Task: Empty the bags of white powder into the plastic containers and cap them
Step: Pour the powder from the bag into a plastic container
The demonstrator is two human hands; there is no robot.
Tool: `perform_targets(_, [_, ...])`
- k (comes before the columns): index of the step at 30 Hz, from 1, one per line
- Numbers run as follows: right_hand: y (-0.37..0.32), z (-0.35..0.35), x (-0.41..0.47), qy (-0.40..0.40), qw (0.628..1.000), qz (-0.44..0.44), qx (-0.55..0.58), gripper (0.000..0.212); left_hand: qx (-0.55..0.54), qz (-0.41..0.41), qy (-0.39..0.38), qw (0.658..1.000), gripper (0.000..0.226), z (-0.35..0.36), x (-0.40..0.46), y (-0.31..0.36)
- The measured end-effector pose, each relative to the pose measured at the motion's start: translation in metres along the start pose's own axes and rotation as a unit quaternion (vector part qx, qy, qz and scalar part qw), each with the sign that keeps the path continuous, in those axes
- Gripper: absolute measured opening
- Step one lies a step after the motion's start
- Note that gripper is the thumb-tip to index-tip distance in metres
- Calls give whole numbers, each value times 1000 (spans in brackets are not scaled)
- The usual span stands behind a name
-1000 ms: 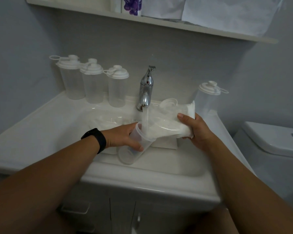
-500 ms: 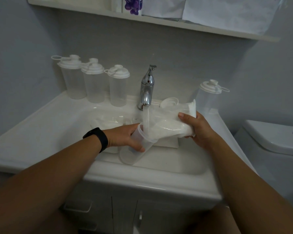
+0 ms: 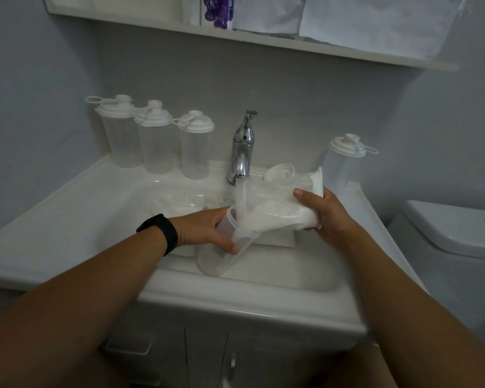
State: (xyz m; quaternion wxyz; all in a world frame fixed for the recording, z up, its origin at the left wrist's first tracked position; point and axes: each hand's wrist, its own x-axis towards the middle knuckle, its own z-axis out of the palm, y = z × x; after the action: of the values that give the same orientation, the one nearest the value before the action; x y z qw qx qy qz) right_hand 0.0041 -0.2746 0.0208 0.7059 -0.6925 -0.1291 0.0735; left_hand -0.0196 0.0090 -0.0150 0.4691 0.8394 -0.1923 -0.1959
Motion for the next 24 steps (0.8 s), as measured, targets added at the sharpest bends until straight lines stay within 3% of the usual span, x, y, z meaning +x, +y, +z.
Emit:
perform_targets(8, [-2,1,1,8,1000,-10,16,44,-16,6,-6,1000,67,0,2,-2])
perform_targets(19, [-4,6,0,25,999,-32,30,39,-25,16,12,1000,97,4,6,-7])
perform_targets(24, [-2,4,2,24,999,-26,24,46,-36,10,-2,999,100,5,8,-10])
